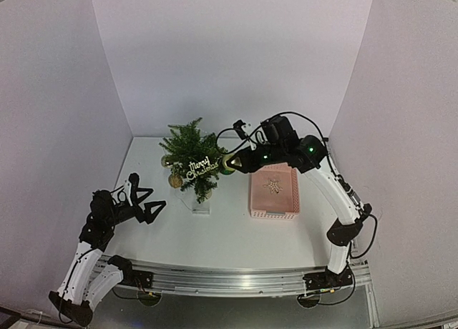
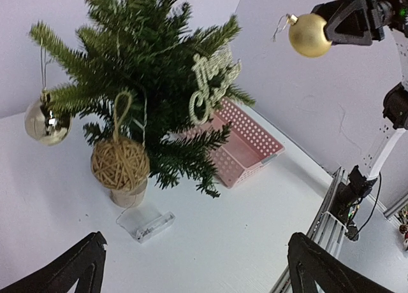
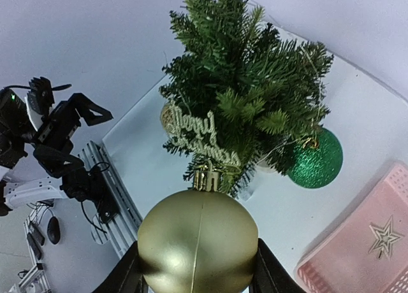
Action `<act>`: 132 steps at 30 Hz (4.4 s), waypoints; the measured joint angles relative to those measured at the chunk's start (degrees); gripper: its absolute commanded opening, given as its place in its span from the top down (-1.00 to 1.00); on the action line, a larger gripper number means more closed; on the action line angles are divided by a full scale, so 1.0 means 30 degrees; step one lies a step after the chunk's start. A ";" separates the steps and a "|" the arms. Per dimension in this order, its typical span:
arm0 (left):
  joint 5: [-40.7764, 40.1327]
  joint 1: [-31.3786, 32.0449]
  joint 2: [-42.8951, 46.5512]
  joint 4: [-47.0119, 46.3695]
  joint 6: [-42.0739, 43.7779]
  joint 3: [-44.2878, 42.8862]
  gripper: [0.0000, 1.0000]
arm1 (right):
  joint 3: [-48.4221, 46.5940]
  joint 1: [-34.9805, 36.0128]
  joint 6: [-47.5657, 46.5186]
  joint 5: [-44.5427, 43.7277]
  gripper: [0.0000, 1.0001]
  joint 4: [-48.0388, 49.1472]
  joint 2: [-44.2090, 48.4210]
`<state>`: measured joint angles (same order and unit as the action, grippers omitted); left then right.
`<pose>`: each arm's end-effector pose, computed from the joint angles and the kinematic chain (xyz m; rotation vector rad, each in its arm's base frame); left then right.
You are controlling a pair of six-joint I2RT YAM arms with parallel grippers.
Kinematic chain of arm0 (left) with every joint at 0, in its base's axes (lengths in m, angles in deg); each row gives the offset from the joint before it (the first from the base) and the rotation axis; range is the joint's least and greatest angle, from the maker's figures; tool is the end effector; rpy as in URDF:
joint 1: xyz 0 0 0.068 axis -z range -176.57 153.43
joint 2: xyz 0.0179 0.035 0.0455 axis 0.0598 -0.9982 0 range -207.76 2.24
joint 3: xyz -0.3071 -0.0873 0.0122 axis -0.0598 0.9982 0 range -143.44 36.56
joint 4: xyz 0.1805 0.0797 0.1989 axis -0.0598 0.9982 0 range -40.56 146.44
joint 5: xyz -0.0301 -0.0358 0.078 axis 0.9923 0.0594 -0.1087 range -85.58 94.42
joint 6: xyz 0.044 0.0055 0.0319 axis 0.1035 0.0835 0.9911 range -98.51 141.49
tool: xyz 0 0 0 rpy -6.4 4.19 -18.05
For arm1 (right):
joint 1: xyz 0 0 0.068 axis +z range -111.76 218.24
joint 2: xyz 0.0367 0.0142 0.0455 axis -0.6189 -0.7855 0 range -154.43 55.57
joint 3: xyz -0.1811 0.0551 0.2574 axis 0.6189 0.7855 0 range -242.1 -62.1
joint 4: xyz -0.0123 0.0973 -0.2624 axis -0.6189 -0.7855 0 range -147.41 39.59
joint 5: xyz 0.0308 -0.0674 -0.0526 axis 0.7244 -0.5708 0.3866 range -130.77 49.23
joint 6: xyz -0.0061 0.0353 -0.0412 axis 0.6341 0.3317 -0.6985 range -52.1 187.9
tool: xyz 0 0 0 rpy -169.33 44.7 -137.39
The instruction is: Decorate the small christmas tree
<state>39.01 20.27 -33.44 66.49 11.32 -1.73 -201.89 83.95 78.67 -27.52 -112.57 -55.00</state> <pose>0.1177 -0.0574 0.3415 0.5426 1.7855 -0.8775 0.2897 0.3091 0.5276 -0.8071 2.0933 0.8051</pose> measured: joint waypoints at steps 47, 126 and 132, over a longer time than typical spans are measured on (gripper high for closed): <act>-0.0611 -0.0474 0.0516 -0.0687 -0.0717 0.2683 -0.99 | -0.0233 -0.1769 -0.0840 0.1539 0.45 0.1564 -0.2383; -0.0601 -0.0474 0.0494 -0.0687 -0.0783 0.2683 -0.99 | 0.3622 -0.1614 0.0320 0.3115 -0.37 0.2015 -0.1489; -0.0596 -0.0474 0.0375 -0.0687 -0.0790 0.2683 -0.99 | 0.3603 -0.1601 0.0453 0.3159 -0.38 0.2002 -0.1914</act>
<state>37.22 18.85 -32.32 64.42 8.95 6.32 -191.08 79.14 80.03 -18.05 -106.57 -60.74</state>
